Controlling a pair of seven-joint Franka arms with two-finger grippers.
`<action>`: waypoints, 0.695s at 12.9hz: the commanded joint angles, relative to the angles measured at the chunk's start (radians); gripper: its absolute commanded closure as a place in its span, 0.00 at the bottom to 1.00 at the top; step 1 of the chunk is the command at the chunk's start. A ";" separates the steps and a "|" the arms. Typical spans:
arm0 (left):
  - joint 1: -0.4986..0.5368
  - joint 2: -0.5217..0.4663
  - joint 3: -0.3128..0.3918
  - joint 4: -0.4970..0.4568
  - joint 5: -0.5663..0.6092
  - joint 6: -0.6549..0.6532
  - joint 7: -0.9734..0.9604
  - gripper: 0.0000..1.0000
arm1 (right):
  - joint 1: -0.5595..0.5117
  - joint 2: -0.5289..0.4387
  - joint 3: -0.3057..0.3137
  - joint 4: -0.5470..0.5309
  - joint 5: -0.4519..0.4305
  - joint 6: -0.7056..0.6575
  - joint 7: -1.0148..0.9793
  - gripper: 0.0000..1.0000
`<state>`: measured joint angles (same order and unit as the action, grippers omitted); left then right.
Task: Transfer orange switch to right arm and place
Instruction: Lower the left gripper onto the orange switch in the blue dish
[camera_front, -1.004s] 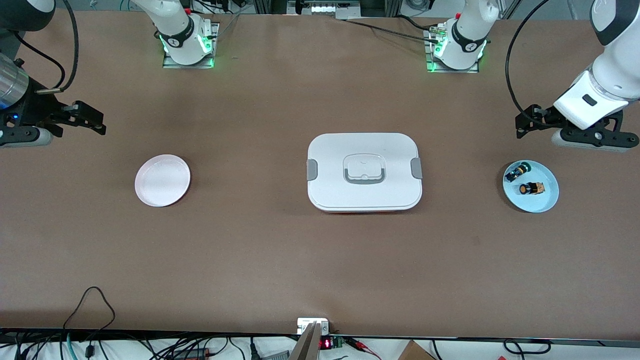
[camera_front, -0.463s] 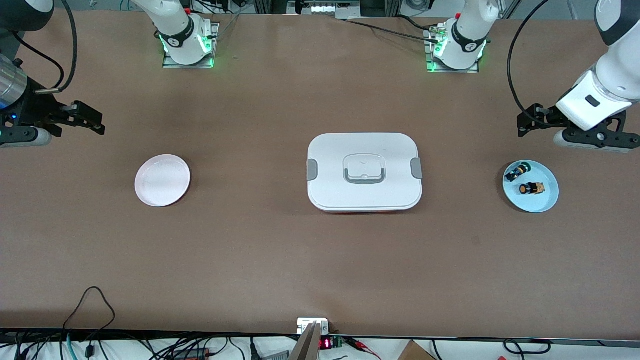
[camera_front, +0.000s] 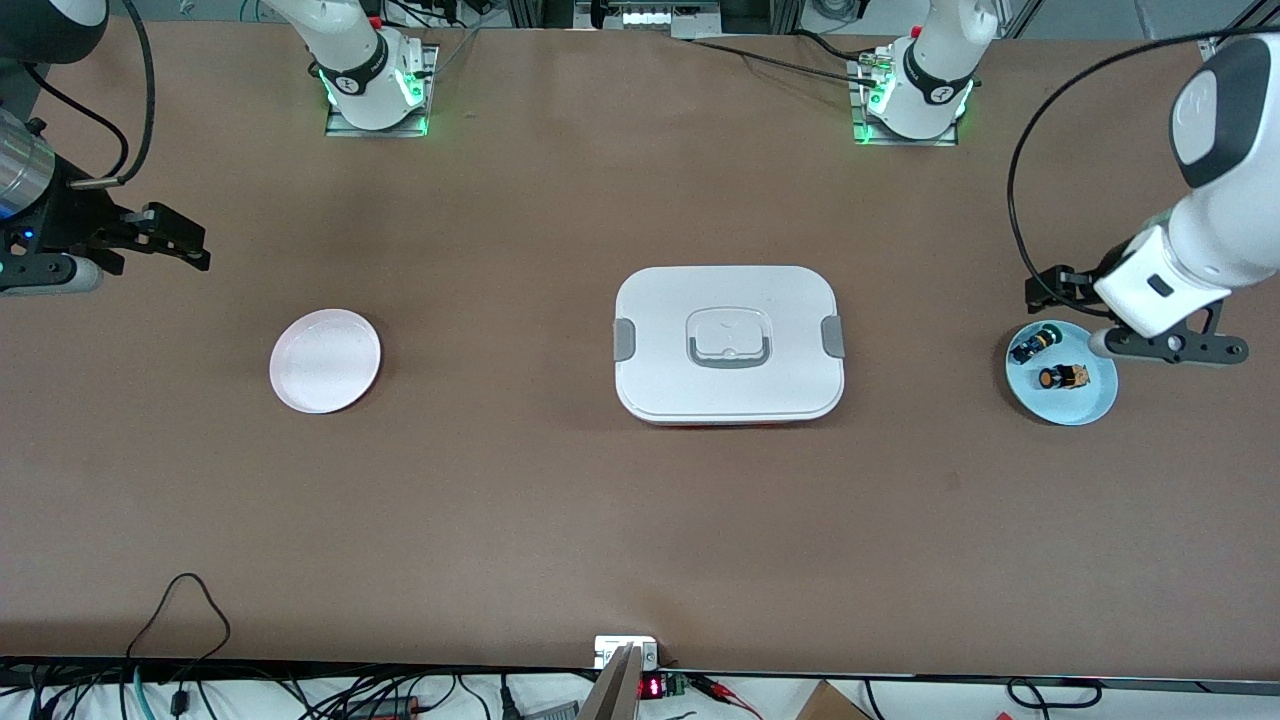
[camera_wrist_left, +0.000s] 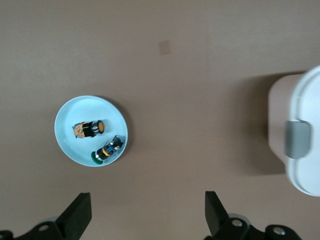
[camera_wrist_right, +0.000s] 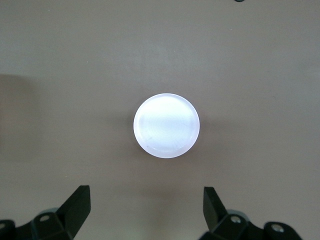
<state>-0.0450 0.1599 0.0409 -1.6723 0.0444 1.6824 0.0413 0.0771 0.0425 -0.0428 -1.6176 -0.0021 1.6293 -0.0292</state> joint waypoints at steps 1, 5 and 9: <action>0.077 0.065 -0.001 0.037 0.018 -0.012 -0.003 0.00 | -0.006 0.010 0.006 0.025 0.008 -0.022 -0.003 0.00; 0.198 0.122 -0.003 -0.052 0.022 0.133 0.063 0.00 | -0.005 0.011 0.006 0.025 0.008 -0.020 -0.001 0.00; 0.296 0.165 -0.004 -0.249 0.017 0.449 0.162 0.00 | -0.005 0.011 0.007 0.025 0.008 -0.020 -0.003 0.00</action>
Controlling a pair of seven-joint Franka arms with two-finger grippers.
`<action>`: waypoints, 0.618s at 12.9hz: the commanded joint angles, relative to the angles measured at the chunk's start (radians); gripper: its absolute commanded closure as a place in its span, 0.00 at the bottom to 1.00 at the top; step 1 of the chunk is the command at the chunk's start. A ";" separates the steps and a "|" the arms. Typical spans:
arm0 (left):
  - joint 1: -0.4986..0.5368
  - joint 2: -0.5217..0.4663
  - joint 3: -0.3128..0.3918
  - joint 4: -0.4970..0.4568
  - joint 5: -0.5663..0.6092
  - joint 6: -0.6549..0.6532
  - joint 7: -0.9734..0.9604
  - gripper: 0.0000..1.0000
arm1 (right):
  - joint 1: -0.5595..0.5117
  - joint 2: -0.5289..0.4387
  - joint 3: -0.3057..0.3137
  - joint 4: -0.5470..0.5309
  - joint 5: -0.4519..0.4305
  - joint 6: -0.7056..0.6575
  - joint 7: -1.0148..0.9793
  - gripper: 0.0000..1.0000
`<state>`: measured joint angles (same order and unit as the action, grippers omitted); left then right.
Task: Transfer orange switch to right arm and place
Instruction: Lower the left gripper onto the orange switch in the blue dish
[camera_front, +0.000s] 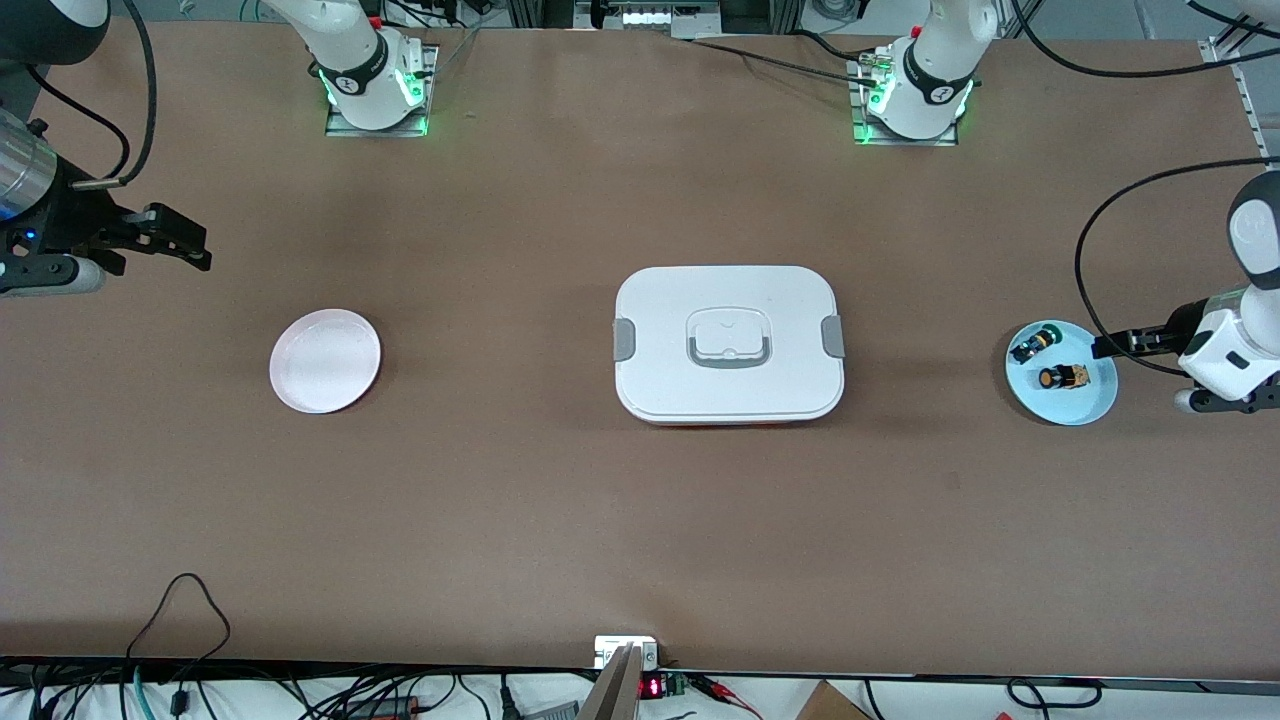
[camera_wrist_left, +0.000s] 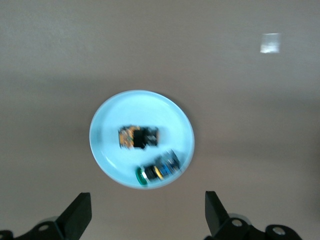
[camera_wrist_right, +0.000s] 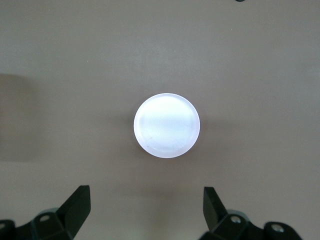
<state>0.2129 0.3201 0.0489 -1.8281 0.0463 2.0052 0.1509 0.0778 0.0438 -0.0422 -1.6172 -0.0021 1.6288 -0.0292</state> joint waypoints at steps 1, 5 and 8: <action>0.060 0.023 -0.015 -0.132 0.015 0.203 0.087 0.02 | -0.006 0.010 0.007 0.025 0.008 -0.020 -0.003 0.00; 0.085 0.114 -0.018 -0.206 0.013 0.447 0.131 0.03 | -0.006 0.010 0.007 0.025 0.008 -0.020 -0.003 0.00; 0.086 0.148 -0.020 -0.206 0.010 0.491 0.136 0.03 | -0.004 0.010 0.007 0.025 0.008 -0.021 -0.003 0.00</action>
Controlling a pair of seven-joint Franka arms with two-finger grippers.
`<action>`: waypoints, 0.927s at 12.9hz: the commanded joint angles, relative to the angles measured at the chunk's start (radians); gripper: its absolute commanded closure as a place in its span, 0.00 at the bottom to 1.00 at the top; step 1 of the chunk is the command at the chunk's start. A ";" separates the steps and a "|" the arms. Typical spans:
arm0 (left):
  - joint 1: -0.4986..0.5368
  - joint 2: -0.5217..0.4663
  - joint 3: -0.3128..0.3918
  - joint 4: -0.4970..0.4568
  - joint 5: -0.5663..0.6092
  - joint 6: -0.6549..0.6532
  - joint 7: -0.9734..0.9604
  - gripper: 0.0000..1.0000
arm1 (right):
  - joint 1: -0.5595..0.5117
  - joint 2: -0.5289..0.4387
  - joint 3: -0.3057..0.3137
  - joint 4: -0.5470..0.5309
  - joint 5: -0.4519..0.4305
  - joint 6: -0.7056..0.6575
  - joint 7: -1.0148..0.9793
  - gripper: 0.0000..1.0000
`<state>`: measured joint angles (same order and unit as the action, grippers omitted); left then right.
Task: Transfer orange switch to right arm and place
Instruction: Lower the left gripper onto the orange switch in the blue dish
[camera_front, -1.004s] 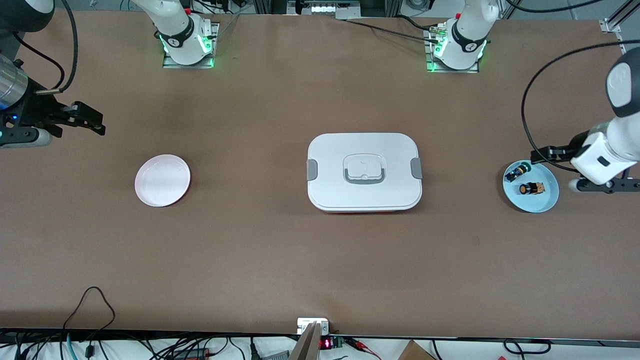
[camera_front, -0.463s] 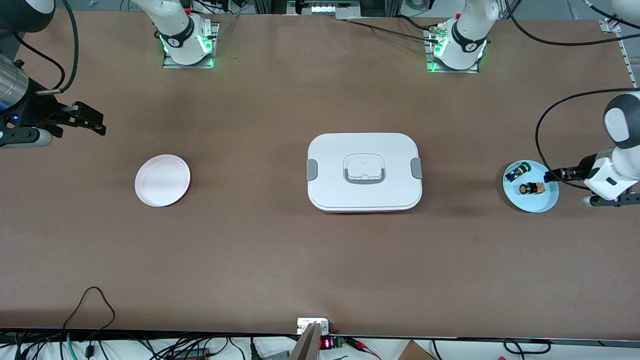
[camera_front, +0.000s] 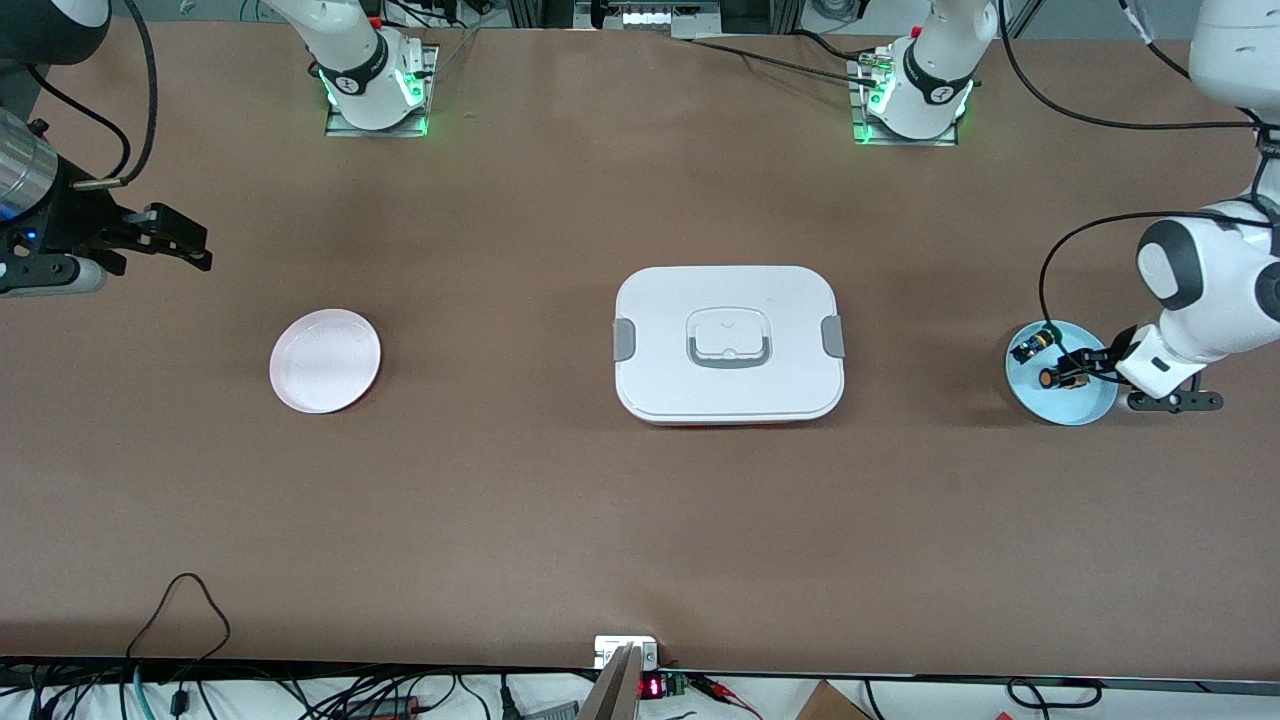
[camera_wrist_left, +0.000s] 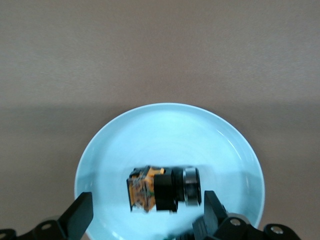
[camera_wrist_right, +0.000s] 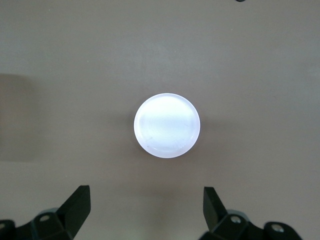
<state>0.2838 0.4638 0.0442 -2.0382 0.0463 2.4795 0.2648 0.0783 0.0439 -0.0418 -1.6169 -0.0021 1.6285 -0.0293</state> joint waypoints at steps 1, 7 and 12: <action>0.015 0.010 -0.017 0.004 -0.002 0.016 0.022 0.04 | -0.005 0.010 0.006 0.023 0.008 -0.019 -0.003 0.00; 0.024 0.048 -0.029 0.004 -0.026 0.019 0.025 0.04 | -0.005 0.011 0.006 0.025 0.007 -0.018 -0.001 0.00; 0.032 0.068 -0.030 0.006 -0.046 0.019 0.025 0.06 | -0.008 0.011 0.006 0.025 0.008 -0.018 0.003 0.00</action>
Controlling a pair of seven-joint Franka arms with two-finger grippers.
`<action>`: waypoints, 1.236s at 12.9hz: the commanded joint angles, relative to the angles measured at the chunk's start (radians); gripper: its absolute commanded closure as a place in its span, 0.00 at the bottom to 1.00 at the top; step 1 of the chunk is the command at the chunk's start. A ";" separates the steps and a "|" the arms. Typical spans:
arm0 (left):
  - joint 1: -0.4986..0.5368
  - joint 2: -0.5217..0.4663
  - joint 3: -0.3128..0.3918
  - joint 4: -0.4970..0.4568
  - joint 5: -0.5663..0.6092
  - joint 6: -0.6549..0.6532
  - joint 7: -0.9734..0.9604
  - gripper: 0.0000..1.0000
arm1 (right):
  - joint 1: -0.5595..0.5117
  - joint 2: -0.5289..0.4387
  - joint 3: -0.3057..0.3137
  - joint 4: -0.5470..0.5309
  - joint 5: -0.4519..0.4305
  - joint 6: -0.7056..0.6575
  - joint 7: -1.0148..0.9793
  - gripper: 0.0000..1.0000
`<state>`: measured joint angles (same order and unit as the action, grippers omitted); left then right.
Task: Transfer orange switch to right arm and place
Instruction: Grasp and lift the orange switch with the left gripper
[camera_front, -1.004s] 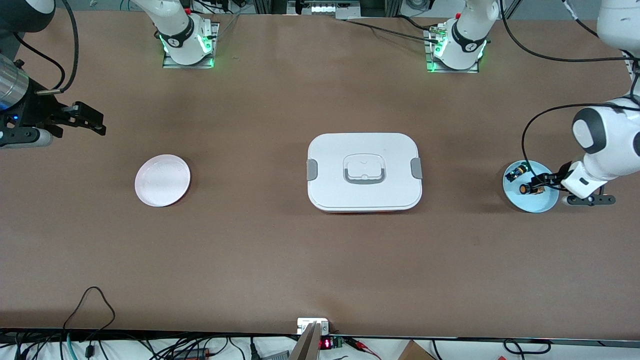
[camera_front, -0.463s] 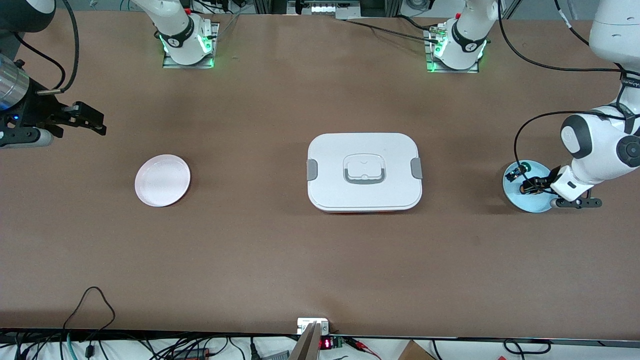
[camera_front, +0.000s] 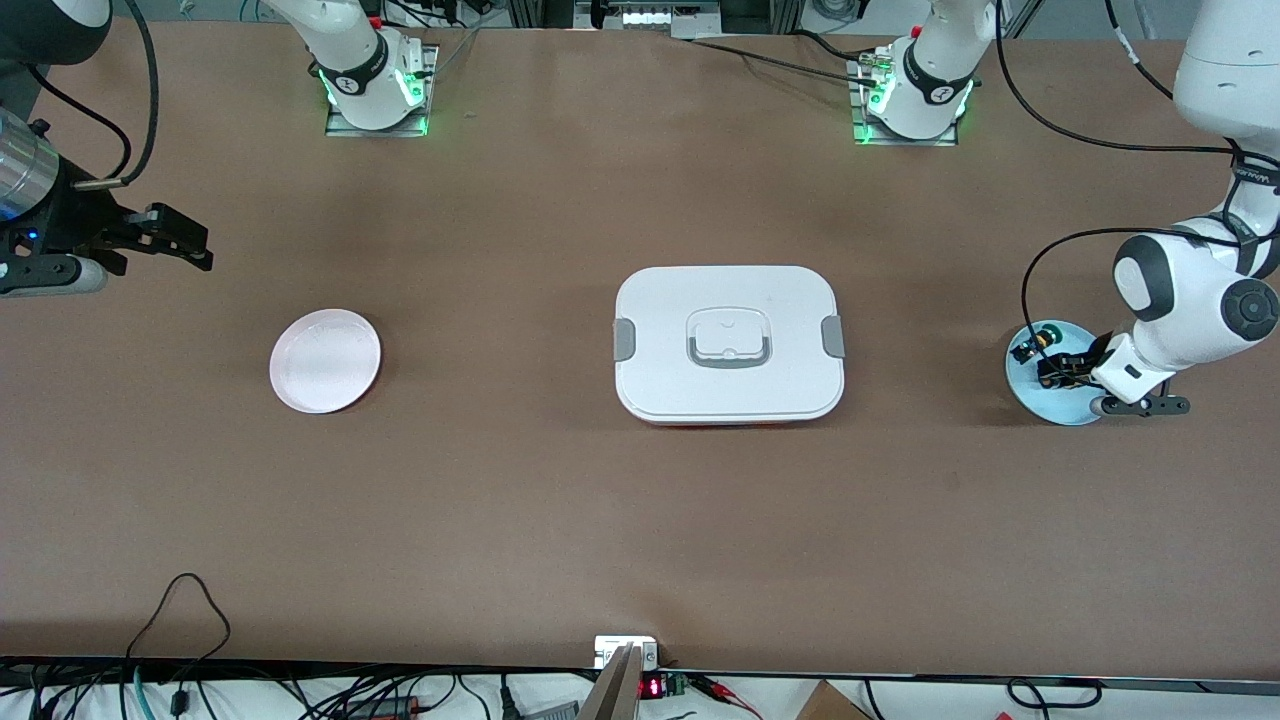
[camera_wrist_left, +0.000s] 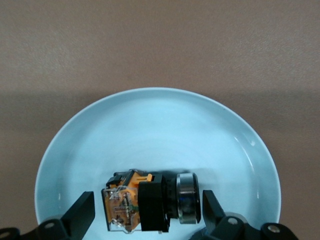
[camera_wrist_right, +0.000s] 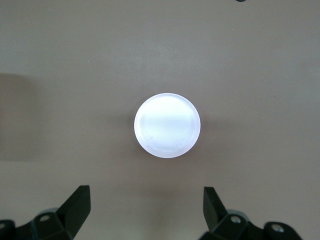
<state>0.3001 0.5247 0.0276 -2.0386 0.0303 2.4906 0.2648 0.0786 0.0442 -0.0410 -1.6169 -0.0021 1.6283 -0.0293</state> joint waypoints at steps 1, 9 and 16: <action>0.016 0.008 -0.014 0.006 -0.033 0.008 0.024 0.10 | -0.008 0.011 0.006 0.025 0.010 -0.018 0.003 0.00; 0.014 -0.011 -0.034 0.081 -0.044 -0.137 0.082 0.59 | 0.000 0.006 0.015 0.026 0.001 -0.018 0.006 0.00; 0.011 -0.051 -0.078 0.400 -0.244 -0.781 0.239 0.59 | 0.004 0.009 0.015 0.023 0.019 -0.016 0.006 0.00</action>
<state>0.3035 0.4617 -0.0460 -1.7321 -0.1166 1.8782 0.4156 0.0805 0.0443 -0.0324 -1.6143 -0.0003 1.6285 -0.0292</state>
